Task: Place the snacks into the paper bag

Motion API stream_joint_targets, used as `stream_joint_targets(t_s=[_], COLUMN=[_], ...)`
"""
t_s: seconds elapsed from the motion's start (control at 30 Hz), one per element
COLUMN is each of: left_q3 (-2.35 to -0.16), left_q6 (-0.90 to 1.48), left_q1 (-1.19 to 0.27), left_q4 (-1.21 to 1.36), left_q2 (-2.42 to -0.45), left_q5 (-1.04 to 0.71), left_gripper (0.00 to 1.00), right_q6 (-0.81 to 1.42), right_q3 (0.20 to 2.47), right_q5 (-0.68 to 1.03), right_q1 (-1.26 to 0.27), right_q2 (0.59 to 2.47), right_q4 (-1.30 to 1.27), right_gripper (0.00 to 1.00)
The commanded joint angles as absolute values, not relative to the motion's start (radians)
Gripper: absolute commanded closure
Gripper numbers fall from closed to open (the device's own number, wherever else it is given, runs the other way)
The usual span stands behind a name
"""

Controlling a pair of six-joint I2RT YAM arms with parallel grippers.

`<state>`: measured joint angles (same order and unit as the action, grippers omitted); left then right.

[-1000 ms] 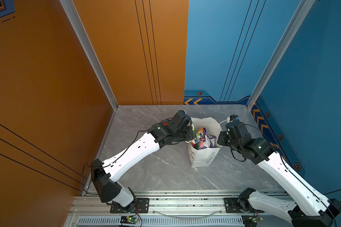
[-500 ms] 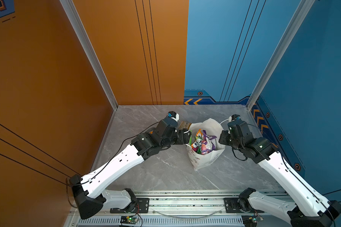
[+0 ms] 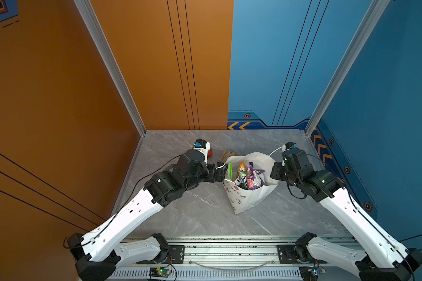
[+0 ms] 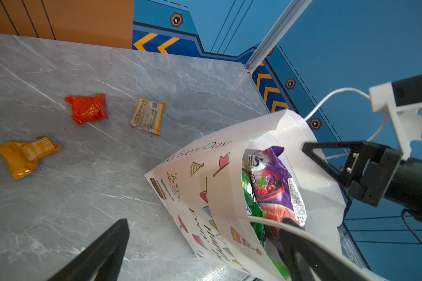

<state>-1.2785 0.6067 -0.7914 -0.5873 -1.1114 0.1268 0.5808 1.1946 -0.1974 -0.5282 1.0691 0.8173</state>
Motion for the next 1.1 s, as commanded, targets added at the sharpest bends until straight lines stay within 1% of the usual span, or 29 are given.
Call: stream_joint_targets(t_s=[0.0,0.1,0.2,0.53,0.77,1.07], left_q3=[-1.356,-1.419,-1.417,-1.328,-1.161,-1.043], left_q6=[0.621,0.639,0.658,0.644,0.623,0.573], left_q1=[-0.766,-0.729,-0.676,-0.527,-0.513,-0.487], left_q4=[-0.517,-0.595,-0.611,-0.599,-0.511,-0.555], left_q2=[-1.103,-1.141,-1.137,-0.991,-0.821,-0.755], left_q5=[0.121,0.112,0.077,0.05,0.198,0.212], left_gripper=[0.02,0.02,0.02,0.02,0.02,0.02], right_q6=[0.582,0.58,0.583,0.615,0.634,0.612], right_q3=[1.236,1.263,1.282,1.33,1.332,1.317], right_q5=[-0.211,-0.219,-0.244,-0.304,-0.309,-0.311], right_q1=[-0.523,-0.523,-0.522,-0.52,-0.529,-0.534], right_q2=[1.068,1.089,1.104,1.126,1.123,1.107], right_q4=[0.791,0.819,0.844,0.889,0.889,0.872], right_gripper=[1.0,1.0,1.0,1.0,1.0,1.0])
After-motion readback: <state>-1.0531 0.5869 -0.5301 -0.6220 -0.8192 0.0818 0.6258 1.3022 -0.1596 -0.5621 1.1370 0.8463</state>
